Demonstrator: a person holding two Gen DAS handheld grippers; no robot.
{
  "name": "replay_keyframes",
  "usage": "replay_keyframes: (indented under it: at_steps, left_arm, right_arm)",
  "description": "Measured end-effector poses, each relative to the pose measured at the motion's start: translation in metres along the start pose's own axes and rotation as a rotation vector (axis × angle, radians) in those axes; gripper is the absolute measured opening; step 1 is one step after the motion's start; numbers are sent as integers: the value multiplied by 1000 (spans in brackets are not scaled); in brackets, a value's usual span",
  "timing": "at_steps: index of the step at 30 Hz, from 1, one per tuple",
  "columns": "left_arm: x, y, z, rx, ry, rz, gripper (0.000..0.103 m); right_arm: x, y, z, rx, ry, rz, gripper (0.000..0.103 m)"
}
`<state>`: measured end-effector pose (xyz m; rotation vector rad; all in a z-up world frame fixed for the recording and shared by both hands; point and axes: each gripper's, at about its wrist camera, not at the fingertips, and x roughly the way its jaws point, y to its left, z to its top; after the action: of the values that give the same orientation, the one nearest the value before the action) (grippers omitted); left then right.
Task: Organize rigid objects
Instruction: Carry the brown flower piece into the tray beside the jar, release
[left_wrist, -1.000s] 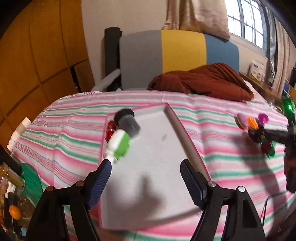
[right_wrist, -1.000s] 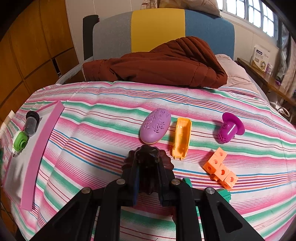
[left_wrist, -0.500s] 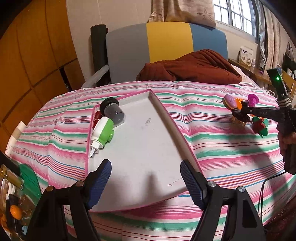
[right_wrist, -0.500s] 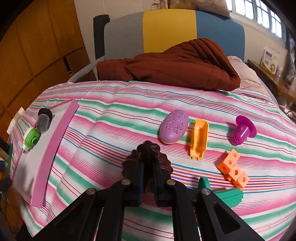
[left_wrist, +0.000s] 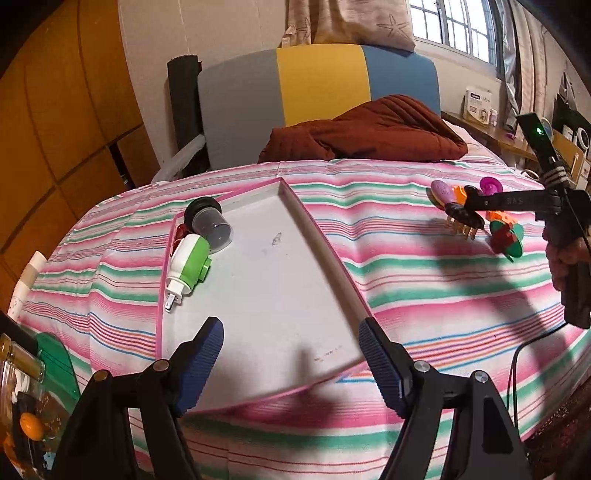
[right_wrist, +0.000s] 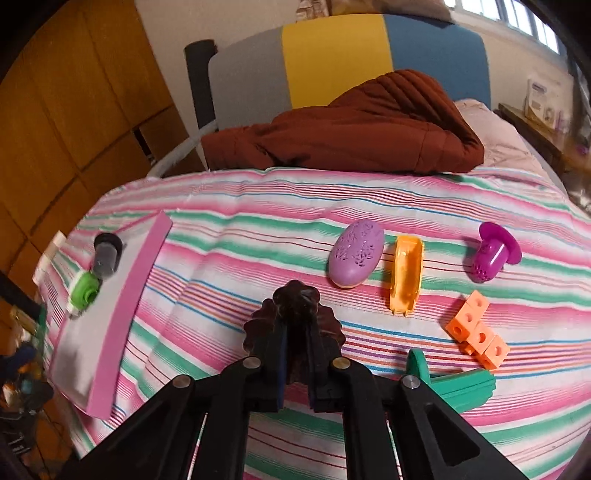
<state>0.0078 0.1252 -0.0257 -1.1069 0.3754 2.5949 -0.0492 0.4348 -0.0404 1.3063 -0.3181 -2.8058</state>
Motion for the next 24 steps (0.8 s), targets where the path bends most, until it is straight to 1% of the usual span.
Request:
replay_keyframes:
  at_steps: [3,7,12,16,19,20,22,24]
  left_arm:
    - [-1,4,-3,-4,12,1,77]
    - [-6,19,-7,-39,7,4,77]
    - [-7,46,-18,-95,9,23,77]
    - [-8,65,-26,-142,15,35,77]
    - [-9,79,-32,-181,14,44,77]
    - [-10,84,-34,-192,14,46,77]
    - [-11,94,-39,-217,15,59,77]
    - [-12,104,-43,-239,17,69,77]
  right_arm:
    - [-1,4,-1,-21,1,-4,8]
    - [-7,19,0,-50,-13,-3,8]
    - [-17,57,1,-74,-33,59,8]
    - [-19,105,4,-116,-36,151,8]
    - [-18,149,7,-168,-27,226,8]
    - [-16,166,7,-186,-15,264,8]
    - [-8,200,4,-228,11,312,8]
    - [6,227,1,-239,58,356,8]
